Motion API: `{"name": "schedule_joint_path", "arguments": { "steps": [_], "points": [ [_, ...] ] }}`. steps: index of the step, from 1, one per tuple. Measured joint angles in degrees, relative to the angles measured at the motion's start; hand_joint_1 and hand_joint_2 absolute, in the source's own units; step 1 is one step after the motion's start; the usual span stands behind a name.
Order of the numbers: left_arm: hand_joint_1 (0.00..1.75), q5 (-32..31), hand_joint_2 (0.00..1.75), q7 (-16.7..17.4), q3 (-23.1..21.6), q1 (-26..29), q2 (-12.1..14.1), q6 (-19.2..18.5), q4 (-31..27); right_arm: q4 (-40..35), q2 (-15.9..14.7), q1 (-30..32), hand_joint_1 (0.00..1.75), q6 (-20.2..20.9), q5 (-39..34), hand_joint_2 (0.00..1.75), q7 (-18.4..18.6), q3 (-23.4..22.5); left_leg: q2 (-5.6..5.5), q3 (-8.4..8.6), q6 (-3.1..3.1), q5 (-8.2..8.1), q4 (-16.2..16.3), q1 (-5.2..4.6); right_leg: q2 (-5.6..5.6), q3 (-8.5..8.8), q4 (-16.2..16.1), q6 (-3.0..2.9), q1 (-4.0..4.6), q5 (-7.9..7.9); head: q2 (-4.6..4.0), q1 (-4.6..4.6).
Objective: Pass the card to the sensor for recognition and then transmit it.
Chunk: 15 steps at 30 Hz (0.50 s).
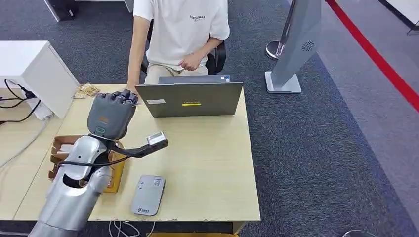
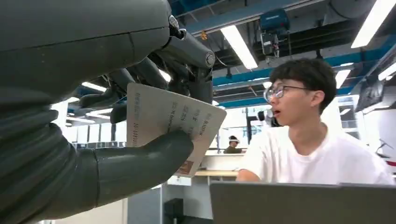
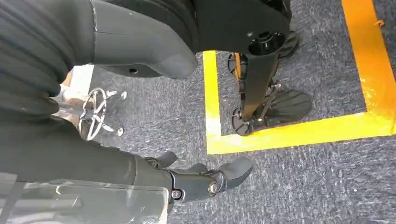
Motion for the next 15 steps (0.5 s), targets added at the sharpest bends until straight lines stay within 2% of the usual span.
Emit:
{"name": "schedule_joint_path", "arguments": {
  "steps": [8, 12, 15],
  "points": [
    [1.75, 3.5, 1.75, 1.1, -0.2, 5.9, 1.6, 0.3, -2.9, 0.2, 0.1, 0.5, 0.00, -1.6, 0.0, 1.75, 4.0, -1.0, 0.00, -0.01, 0.00, 0.00, 0.0, 0.00, 0.01, 0.00, 0.0, -0.01, 0.00, -0.01, 0.00, 0.00],
    [1.75, 3.3, 1.75, 0.5, 0.5, 9.7, 2.5, 2.1, -3.9, 0.2, 0.3, 0.7, 0.00, -1.3, 0.0, 1.75, 3.0, -1.4, 0.00, -0.01, 0.00, 0.00, 0.0, 0.01, -0.01, -0.01, 0.0, -0.01, 0.00, -0.01, 0.00, -0.02],
    [1.75, 3.0, 1.75, 0.5, 0.9, 11.0, 3.0, 2.1, -5.0, 0.2, 0.5, 0.7, 0.00, -1.1, -0.1, 1.75, 2.5, -1.4, -0.01, -0.02, 0.00, 0.00, 0.0, 0.00, -0.04, 0.00, 0.0, 0.00, 0.00, -0.01, 0.00, -0.02]
  ]
}}
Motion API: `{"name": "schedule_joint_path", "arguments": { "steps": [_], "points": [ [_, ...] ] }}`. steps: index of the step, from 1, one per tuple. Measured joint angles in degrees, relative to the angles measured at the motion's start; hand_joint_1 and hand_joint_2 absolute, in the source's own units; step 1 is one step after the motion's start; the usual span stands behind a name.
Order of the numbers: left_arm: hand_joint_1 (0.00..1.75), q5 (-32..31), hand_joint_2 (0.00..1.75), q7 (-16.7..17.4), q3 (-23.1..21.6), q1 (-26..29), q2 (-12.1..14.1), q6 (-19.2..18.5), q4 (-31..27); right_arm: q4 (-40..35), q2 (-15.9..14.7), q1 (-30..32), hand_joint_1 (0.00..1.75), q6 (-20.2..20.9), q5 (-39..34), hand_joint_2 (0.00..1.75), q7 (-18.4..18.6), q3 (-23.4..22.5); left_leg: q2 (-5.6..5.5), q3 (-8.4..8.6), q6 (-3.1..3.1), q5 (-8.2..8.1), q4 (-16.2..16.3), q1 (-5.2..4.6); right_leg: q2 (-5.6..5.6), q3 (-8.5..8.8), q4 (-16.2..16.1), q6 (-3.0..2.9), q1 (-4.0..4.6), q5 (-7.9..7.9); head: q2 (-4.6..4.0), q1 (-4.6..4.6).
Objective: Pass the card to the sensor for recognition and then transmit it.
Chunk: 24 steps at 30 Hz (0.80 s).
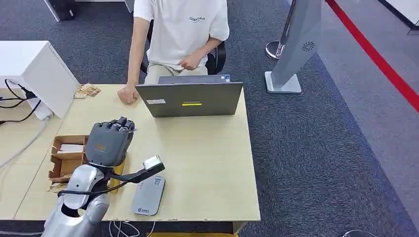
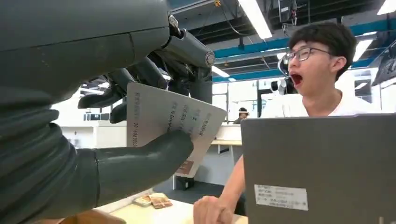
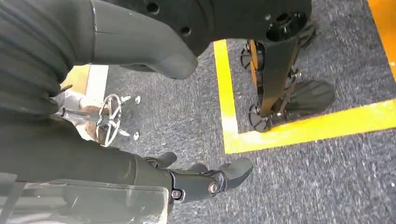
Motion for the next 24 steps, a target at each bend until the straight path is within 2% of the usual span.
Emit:
{"name": "schedule_joint_path", "arguments": {
  "steps": [5, 16, 24],
  "points": [
    [1.75, -0.1, 1.75, 0.1, 0.8, 2.2, 0.4, -0.2, -1.4, 0.0, 0.3, 0.0, 0.00, 0.2, 0.0, 1.75, -0.7, -0.3, 0.00, 0.01, 0.00, 0.00, 0.0, 0.00, 0.02, 0.04, 0.0, 0.00, 0.00, 0.00, 0.00, 0.00],
    [1.75, -0.7, 1.75, -0.8, 3.7, 14.9, 1.1, 1.4, -5.6, 0.0, 0.8, 0.0, 0.00, 0.1, 0.5, 1.75, -1.7, -1.4, 0.01, 0.00, -0.02, -0.03, 0.0, 0.00, 0.01, -0.02, 0.0, -0.01, 0.00, -0.09, 0.00, 0.00],
    [1.75, -2.1, 1.75, -1.9, 3.7, 20.4, 1.0, 2.2, -8.6, 0.0, 0.8, -0.1, 0.00, 0.0, 0.4, 1.75, -1.9, -2.1, 0.00, 0.01, -0.02, -0.03, 0.0, 0.00, -0.01, 0.00, 0.0, -0.01, 0.00, -0.09, 0.00, 0.00]
  ]
}}
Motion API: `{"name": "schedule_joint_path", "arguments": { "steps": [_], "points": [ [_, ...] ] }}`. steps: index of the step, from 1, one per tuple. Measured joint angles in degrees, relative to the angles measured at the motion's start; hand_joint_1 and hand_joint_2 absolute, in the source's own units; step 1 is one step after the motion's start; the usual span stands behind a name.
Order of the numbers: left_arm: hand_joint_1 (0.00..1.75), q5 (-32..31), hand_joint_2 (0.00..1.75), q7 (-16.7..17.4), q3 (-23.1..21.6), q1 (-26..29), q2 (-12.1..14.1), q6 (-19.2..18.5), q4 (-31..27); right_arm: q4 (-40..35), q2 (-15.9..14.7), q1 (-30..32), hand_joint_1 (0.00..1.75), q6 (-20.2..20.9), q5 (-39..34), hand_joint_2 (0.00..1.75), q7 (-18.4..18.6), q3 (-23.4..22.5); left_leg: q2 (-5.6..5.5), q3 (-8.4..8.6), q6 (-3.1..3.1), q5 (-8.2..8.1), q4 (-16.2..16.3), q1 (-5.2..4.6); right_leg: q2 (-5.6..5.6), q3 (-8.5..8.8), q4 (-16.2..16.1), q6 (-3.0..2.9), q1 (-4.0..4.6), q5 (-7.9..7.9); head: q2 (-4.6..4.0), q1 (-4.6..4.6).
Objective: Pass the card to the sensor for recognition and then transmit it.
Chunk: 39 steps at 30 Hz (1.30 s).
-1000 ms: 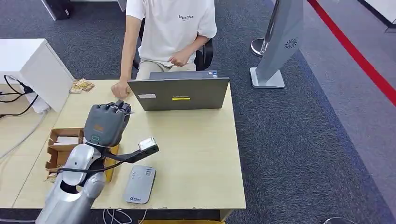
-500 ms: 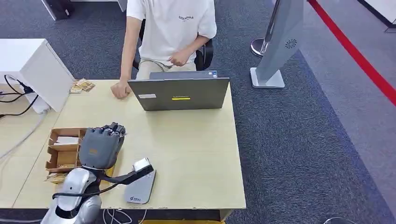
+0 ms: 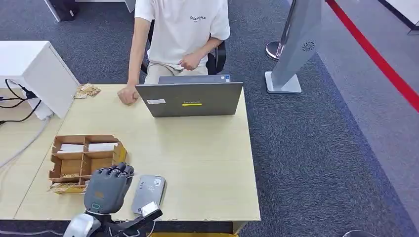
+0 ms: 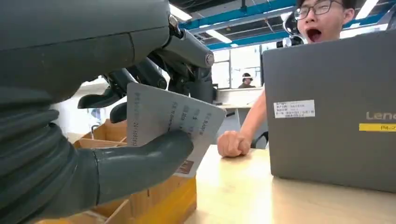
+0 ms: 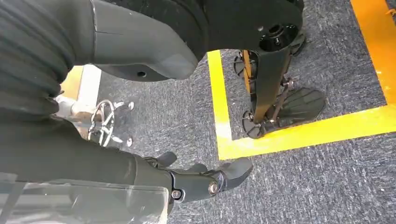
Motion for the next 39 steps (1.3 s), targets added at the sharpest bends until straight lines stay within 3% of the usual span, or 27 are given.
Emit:
{"name": "schedule_joint_path", "arguments": {
  "steps": [13, 20, 39],
  "points": [
    [1.75, -1.0, 1.75, -0.7, 0.0, 3.8, -0.1, 0.2, -2.2, 0.0, 0.2, 0.0, 0.00, -0.6, 1.5, 1.75, -0.2, -0.5, 0.00, 0.01, 0.00, 0.00, 0.0, 0.00, 0.00, 0.00, 0.0, 0.00, 0.00, 0.00, 0.00, 0.00],
    [1.75, -1.5, 1.75, -0.7, -0.4, 4.1, -0.2, -2.3, -2.1, 0.0, 0.3, 0.0, 0.00, -0.6, 2.1, 1.75, -0.3, -0.5, 0.00, 0.02, 0.00, 0.00, 0.0, 0.00, 0.00, 0.01, 0.0, 0.00, 0.00, 0.00, 0.00, 0.00],
    [1.75, -1.7, 1.75, 0.2, -3.5, 3.6, -0.9, -4.9, 2.4, 0.0, 0.6, -0.1, 0.00, 0.2, 3.2, 1.75, -0.6, -1.0, 0.01, 0.02, 0.00, 0.00, 0.0, 0.00, 0.01, 0.00, 0.0, 0.00, 0.00, 0.00, 0.00, 0.00]
  ]
}}
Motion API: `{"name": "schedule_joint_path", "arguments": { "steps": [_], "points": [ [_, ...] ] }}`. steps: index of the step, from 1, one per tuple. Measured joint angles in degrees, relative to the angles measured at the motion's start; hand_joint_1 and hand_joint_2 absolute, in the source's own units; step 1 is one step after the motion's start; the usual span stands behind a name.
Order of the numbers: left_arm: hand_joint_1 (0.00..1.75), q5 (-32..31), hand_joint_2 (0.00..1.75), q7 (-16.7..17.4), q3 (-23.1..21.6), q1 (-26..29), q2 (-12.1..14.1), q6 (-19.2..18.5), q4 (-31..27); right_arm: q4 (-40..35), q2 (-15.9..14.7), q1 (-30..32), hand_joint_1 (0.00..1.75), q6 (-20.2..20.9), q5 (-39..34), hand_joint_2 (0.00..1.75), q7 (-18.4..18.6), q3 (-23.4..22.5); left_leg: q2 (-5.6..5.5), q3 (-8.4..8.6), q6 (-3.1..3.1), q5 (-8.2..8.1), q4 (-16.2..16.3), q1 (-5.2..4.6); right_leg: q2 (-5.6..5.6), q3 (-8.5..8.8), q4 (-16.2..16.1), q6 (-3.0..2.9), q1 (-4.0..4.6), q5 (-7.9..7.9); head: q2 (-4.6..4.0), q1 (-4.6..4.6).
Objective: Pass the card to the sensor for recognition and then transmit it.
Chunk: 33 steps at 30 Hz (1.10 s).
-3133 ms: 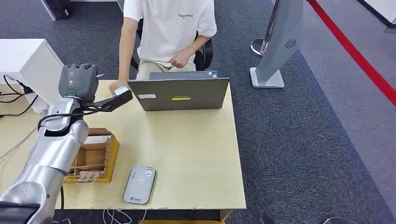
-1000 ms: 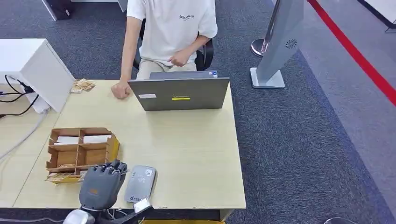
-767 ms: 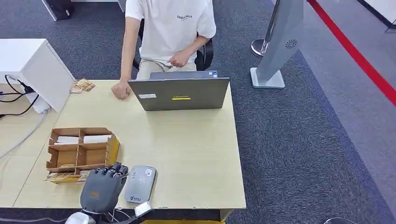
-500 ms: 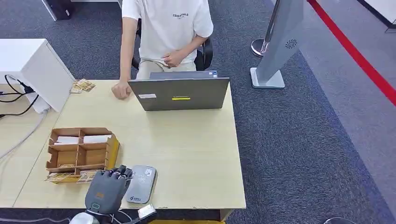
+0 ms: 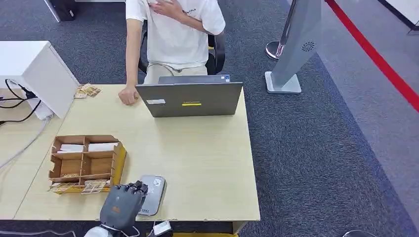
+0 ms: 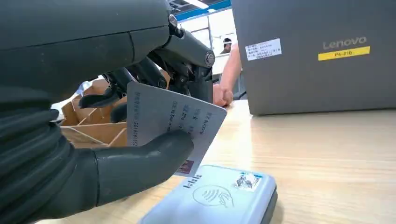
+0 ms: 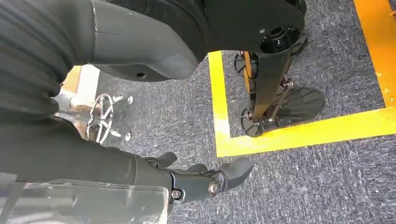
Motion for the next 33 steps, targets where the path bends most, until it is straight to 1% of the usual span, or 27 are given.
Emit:
{"name": "schedule_joint_path", "arguments": {
  "steps": [8, 13, 21, 25, 29, 30, 32, 33],
  "points": [
    [1.75, 0.0, 1.75, 0.6, -0.1, -0.1, 0.0, -0.4, 0.6, 0.0, 0.0, 0.0, 0.00, 0.1, 0.3, 1.75, 0.1, -0.7, 0.00, 0.00, 0.00, 0.00, 0.0, 0.00, 0.00, 0.00, 0.0, 0.00, 0.00, 0.00, 0.00, 0.00],
    [1.75, -0.4, 1.75, 1.6, -0.6, -0.1, 0.0, -2.2, 0.8, 0.0, 0.0, 0.0, 0.00, 0.1, 0.5, 1.75, 0.2, -0.9, 0.00, 0.00, 0.00, 0.00, 0.0, 0.00, 0.00, 0.00, 0.0, 0.00, 0.00, 0.00, 0.00, 0.00],
    [1.75, -0.6, 1.75, 2.0, -0.9, -0.1, 0.0, -3.4, 1.3, 0.0, 0.1, 0.0, 0.00, 0.1, 0.8, 1.75, 0.2, -0.9, 0.00, 0.00, 0.00, 0.00, 0.0, 0.00, 0.00, 0.00, 0.0, 0.00, 0.00, 0.00, 0.00, 0.00],
    [1.75, -0.5, 1.75, 2.3, -1.1, -0.2, 0.0, -3.6, 1.7, 0.0, 0.1, 0.0, 0.00, 0.2, 1.3, 1.75, 0.2, -1.0, 0.00, 0.00, 0.00, 0.00, 0.0, 0.00, 0.00, 0.01, 0.0, 0.00, 0.00, 0.00, 0.00, 0.00],
    [1.75, -1.0, 1.75, 3.3, -1.3, -0.3, 0.0, -3.6, 2.0, 0.0, 0.2, 0.0, 0.00, 0.7, 1.2, 1.75, 0.1, -1.3, 0.00, 0.01, 0.00, 0.00, 0.0, 0.00, 0.00, 0.01, 0.0, 0.00, 0.00, 0.00, 0.00, 0.00],
    [1.75, -1.0, 1.75, 3.6, -1.3, -0.3, 0.0, -3.4, 2.0, 0.0, 0.2, 0.0, 0.00, 0.7, 1.2, 1.75, 0.0, -1.5, 0.00, 0.01, 0.00, 0.00, 0.0, 0.00, 0.00, 0.01, 0.0, 0.00, 0.00, 0.00, 0.00, 0.00],
    [1.75, -1.3, 1.75, 4.1, -1.3, -0.3, 0.0, -1.3, 2.0, 0.0, 0.2, 0.0, 0.00, 0.8, 1.4, 1.75, -0.1, -1.7, 0.00, 0.01, 0.00, 0.00, 0.0, 0.00, 0.00, 0.02, 0.0, 0.00, 0.00, 0.00, 0.00, 0.00],
    [1.75, -1.7, 1.75, 4.2, -1.3, -0.2, 0.0, 2.0, 2.0, 0.0, 0.2, 0.0, 0.00, 0.8, 1.8, 1.75, -0.2, -1.9, 0.00, 0.01, 0.00, 0.00, 0.0, 0.00, 0.00, 0.02, 0.0, 0.00, 0.00, 0.00, 0.00, 0.00]
  ]
}}
